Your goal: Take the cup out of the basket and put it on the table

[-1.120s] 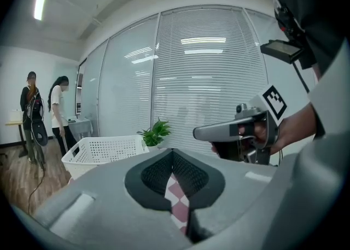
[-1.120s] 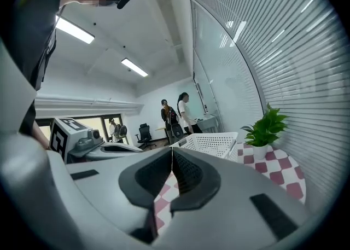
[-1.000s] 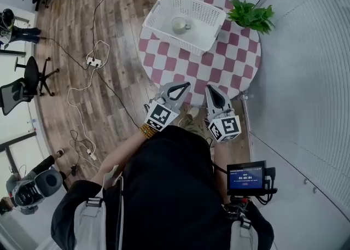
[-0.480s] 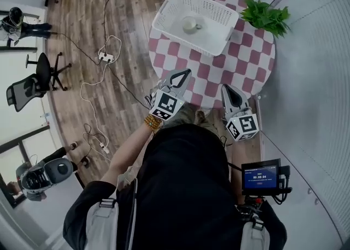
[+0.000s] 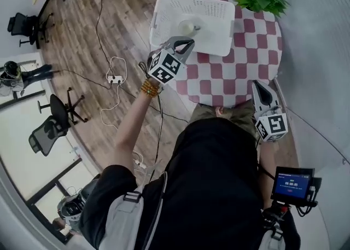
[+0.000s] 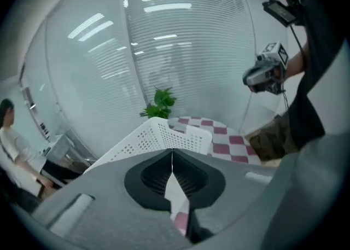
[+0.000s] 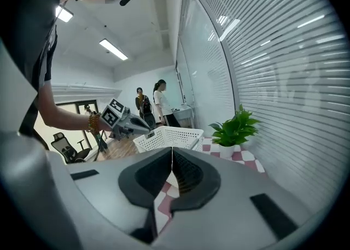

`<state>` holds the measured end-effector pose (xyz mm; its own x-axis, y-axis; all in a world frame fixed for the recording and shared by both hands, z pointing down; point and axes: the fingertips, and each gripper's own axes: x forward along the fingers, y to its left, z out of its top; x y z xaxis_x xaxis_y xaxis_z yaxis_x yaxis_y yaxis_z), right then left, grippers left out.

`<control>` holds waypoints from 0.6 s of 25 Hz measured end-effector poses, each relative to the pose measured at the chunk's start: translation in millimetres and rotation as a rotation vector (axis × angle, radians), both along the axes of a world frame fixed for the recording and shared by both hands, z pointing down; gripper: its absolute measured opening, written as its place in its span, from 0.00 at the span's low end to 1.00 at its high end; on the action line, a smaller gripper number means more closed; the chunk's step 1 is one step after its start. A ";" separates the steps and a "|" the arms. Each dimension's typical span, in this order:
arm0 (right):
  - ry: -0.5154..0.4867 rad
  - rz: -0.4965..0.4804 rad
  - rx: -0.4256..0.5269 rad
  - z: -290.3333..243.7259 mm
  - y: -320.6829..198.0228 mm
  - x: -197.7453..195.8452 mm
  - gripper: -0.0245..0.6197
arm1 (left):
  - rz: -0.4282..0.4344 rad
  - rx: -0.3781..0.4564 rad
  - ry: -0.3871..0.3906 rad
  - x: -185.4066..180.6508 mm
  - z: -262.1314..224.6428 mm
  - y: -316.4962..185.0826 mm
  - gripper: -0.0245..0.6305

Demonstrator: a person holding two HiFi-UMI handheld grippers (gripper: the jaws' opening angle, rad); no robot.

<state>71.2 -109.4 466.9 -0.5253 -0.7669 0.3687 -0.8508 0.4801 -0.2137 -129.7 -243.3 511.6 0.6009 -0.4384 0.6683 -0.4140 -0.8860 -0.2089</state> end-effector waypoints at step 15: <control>-0.084 0.267 -0.085 23.3 21.7 46.0 0.05 | 0.459 -0.212 -0.518 10.7 97.2 -73.6 0.14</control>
